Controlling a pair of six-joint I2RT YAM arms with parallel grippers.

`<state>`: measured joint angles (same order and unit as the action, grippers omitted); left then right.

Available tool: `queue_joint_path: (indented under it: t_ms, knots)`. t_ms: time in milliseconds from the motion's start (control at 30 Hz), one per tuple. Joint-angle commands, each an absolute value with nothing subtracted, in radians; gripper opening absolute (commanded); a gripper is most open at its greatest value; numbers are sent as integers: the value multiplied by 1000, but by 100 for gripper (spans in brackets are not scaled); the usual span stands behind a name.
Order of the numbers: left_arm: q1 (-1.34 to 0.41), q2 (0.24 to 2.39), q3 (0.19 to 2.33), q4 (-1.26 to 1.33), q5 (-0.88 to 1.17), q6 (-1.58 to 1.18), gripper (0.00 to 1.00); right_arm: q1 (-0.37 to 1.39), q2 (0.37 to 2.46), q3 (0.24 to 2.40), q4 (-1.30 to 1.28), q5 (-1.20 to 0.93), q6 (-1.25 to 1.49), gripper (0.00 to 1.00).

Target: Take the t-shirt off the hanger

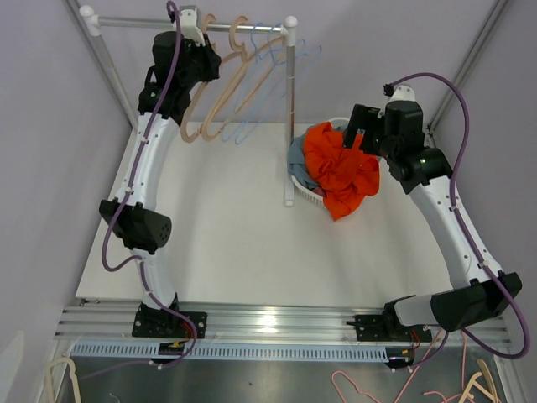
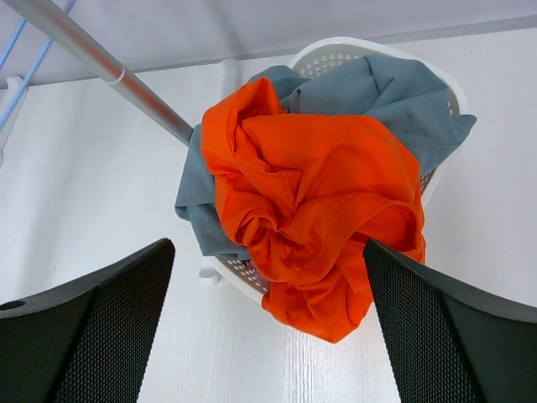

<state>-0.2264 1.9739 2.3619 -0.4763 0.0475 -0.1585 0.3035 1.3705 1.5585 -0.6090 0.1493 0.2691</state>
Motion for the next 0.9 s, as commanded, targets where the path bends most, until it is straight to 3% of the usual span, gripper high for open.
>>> queue_joint_path:
  t_ms: [0, 33, 100, 233, 433, 567, 700, 867]
  knots:
    - [-236, 1870, 2275, -453, 40, -184, 30, 301, 1319, 1562, -589, 144, 267, 100]
    - [-236, 1823, 2263, -451, 40, -187, 42, 299, 1318, 1565, -588, 138, 267, 100]
    - [-236, 1775, 2246, -475, 26, -192, 55, 299, 1321, 1572, -594, 130, 267, 99]
    - [-236, 1636, 2229, -532, -27, -215, 99, 299, 1328, 1640, -644, 129, 264, 99]
    - [-236, 1340, 2001, -612, -190, -348, 100, 302, 1270, 1643, -637, 110, 275, 99]
    - [-236, 1108, 1725, -571, -137, -422, 100, 328, 1255, 1617, -617, 156, 337, 100]
    - [-236, 838, 1244, -430, -60, -454, 100, 362, 1166, 1451, -468, 121, 382, 100]
    - [-236, 597, 1025, -474, -34, -477, 100, 373, 1132, 1347, -439, 164, 408, 100]
